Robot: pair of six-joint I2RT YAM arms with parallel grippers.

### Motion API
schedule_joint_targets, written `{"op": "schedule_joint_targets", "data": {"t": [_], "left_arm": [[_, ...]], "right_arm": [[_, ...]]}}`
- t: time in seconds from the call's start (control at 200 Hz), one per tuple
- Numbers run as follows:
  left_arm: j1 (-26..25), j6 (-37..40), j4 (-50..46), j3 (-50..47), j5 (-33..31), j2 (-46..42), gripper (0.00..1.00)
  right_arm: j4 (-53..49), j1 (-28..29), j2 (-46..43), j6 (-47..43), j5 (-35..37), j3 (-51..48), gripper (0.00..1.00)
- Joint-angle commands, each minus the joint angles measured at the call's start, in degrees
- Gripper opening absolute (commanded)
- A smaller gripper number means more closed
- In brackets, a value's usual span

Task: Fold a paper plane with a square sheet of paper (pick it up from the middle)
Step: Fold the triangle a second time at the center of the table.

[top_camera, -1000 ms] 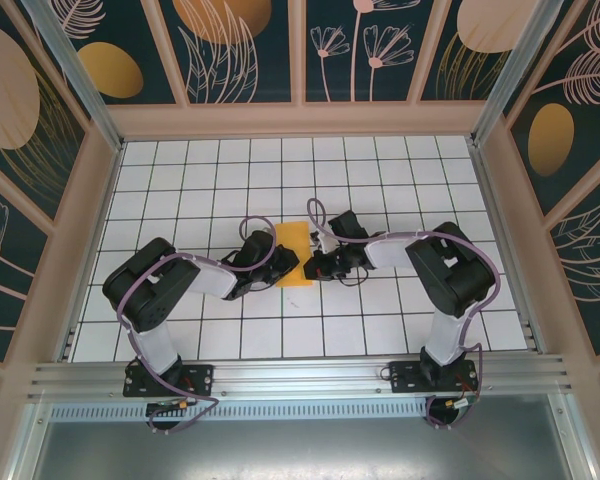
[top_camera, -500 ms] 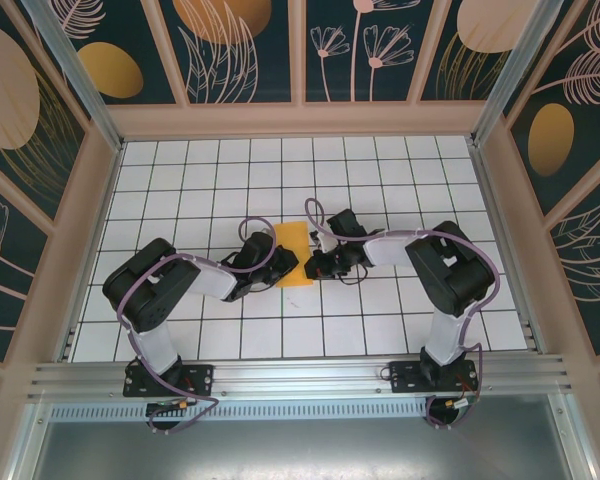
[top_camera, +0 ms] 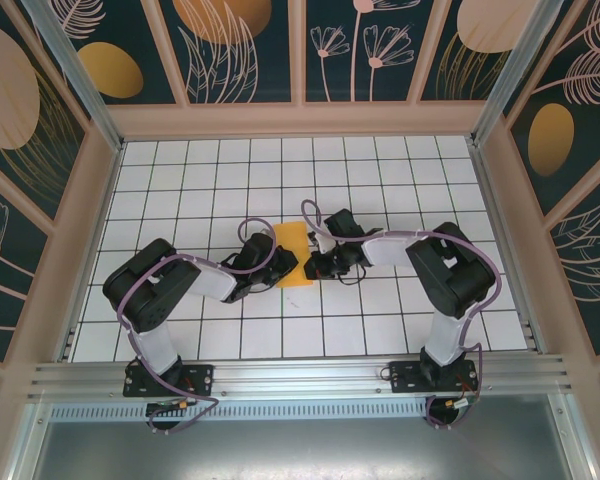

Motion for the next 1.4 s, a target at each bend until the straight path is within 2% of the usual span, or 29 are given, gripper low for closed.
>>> {"op": "schedule_joint_targets", "data": {"t": [0.0, 0.235, 0.896, 1.136, 1.391], "left_arm": [[0.01, -0.23, -5.18, -1.77, -2.21, 1.49, 0.13], [0.02, -1.11, -4.86, -1.82, -2.43, 1.9, 0.11], [0.01, -0.95, -5.67, -1.47, -2.82, 2.2, 0.1], [0.01, -0.99, -5.32, -1.51, -2.4, 2.42, 0.1], [-0.01, -0.65, -5.65, -1.34, -2.36, 2.33, 0.1]], "right_arm": [[-11.37, 0.92, 0.65, -4.38, 6.08, -1.09, 0.0], [-15.08, 2.36, 0.22, -7.3, 9.8, -0.35, 0.0], [-21.39, 2.53, -1.58, -9.77, 8.79, 0.46, 0.0], [-23.54, 2.75, -1.53, -9.51, 12.14, 0.9, 0.0], [-24.62, 2.89, -4.04, -9.78, 12.18, 0.76, 0.0]]}}
